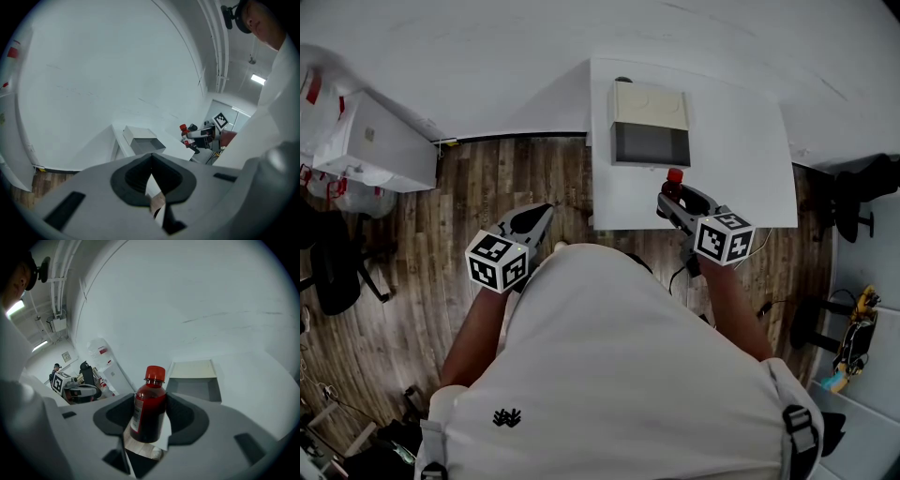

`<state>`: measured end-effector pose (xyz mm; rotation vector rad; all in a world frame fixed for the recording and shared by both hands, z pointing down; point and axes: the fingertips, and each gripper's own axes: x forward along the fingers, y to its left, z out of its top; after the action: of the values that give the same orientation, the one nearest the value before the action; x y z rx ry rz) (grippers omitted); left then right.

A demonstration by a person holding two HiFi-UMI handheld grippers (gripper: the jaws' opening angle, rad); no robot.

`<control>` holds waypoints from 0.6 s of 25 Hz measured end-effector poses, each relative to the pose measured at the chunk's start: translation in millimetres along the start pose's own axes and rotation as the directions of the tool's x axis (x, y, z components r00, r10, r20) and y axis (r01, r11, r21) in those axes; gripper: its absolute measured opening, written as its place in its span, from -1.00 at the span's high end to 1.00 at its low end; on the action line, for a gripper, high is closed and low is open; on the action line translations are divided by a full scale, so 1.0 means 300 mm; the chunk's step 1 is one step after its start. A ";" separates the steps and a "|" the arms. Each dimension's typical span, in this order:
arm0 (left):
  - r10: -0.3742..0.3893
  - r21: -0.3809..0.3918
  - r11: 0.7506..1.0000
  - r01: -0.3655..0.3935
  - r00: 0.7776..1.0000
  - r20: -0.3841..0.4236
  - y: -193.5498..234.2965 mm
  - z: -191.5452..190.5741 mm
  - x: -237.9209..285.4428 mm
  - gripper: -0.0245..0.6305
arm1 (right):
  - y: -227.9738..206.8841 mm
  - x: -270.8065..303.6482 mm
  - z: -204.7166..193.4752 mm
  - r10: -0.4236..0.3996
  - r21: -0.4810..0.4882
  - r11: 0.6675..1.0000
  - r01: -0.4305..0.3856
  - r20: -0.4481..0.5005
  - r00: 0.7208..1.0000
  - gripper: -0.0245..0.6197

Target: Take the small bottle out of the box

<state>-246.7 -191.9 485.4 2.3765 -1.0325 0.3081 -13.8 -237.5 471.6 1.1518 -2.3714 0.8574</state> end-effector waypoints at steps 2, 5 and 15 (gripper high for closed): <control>-0.002 0.000 1.000 0.002 1.000 -0.002 -0.005 -0.001 0.000 0.91 | 0.001 0.002 0.001 0.000 -0.001 1.000 0.000 -0.002 1.000 0.25; -0.006 0.000 1.000 0.006 1.000 -0.013 -0.007 -0.010 0.002 0.91 | 0.003 0.008 0.006 0.001 -0.006 1.000 -0.001 -0.004 1.000 0.25; 0.009 -0.010 1.000 -0.009 1.000 -0.013 0.022 -0.012 -0.006 0.91 | -0.005 0.027 0.013 -0.004 -0.008 1.000 0.004 -0.007 1.000 0.25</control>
<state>-252.7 -192.5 490.0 2.3583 -1.0366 0.3199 -17.6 -245.6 473.7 1.1474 -2.3640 0.8488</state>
